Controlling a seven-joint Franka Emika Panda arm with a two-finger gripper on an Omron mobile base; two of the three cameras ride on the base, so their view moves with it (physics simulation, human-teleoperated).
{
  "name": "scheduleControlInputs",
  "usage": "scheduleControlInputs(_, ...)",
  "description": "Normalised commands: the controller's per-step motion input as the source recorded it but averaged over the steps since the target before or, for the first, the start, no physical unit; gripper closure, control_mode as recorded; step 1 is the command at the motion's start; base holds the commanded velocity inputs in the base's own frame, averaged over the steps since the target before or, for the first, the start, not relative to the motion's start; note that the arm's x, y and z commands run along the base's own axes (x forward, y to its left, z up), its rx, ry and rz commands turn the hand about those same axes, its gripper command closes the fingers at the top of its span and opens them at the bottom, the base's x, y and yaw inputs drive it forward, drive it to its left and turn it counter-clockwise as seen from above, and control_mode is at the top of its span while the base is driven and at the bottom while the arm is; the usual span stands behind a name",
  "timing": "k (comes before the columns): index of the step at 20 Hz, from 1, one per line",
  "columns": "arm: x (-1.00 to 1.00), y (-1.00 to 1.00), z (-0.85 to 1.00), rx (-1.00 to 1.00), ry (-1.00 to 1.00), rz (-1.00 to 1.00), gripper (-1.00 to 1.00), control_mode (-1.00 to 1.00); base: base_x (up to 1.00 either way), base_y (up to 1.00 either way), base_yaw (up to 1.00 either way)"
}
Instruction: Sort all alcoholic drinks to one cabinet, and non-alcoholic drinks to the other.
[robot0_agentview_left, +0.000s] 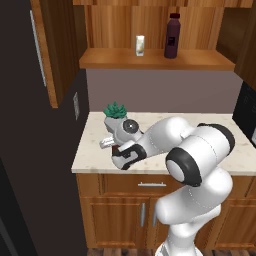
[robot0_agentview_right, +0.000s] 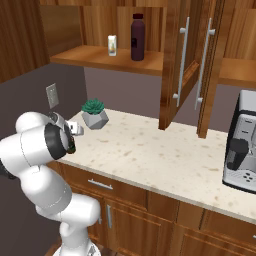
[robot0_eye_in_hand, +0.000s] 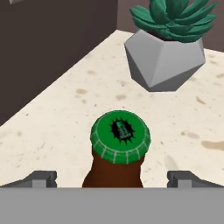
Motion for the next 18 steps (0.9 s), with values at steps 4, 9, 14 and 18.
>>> scheduleControlInputs(4,0.0,0.0,-0.04,0.0,-0.02,0.0,-1.0,-1.0,0.0,0.0,0.0)
scheduleControlInputs(9,0.0,0.0,-0.01,0.0,-0.01,0.0,-1.0,-1.0,0.0,0.0,0.0)
scheduleControlInputs(14,0.0,0.01,0.0,0.0,-0.04,0.0,-1.0,-1.0,0.0,0.0,0.0)
scheduleControlInputs(18,0.0,0.0,0.0,0.0,-0.03,0.0,-1.0,-1.0,0.0,0.0,0.0)
